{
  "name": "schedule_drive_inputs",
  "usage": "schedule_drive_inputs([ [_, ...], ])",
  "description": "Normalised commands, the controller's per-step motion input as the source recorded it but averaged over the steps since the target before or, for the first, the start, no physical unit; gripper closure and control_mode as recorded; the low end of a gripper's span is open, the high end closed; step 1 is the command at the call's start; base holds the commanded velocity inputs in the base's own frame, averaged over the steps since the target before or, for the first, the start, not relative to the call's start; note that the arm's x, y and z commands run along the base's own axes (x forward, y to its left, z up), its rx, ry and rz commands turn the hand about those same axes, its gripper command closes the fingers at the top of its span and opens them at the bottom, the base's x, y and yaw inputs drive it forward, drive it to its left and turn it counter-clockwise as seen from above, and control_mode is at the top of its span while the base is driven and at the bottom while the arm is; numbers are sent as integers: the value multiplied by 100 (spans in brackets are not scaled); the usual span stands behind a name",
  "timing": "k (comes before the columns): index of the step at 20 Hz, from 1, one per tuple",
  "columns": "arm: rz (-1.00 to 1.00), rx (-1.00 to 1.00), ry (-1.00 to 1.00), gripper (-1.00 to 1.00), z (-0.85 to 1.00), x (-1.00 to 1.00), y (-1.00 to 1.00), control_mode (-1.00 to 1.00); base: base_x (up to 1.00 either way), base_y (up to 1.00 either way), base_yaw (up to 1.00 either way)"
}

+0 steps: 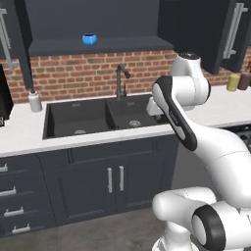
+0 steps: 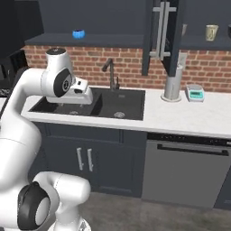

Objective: Gather all objects into one cabinet and sort the glasses and bowls to opposite sides.

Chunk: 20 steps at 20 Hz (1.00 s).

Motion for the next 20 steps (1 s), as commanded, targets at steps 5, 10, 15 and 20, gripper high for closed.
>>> schedule_drive_inputs([
  [5, 0, 0, 0, -100, 0, 0, 0, 100, 39, 31, -2],
  [10, 0, 0, 0, -100, 0, 0, 0, 100, 33, 61, 0],
  [15, 0, 0, 0, -100, 0, 0, 0, 100, 35, 46, -2],
  [20, 0, 0, 0, -100, 0, 0, 0, 100, 39, 12, -6],
])
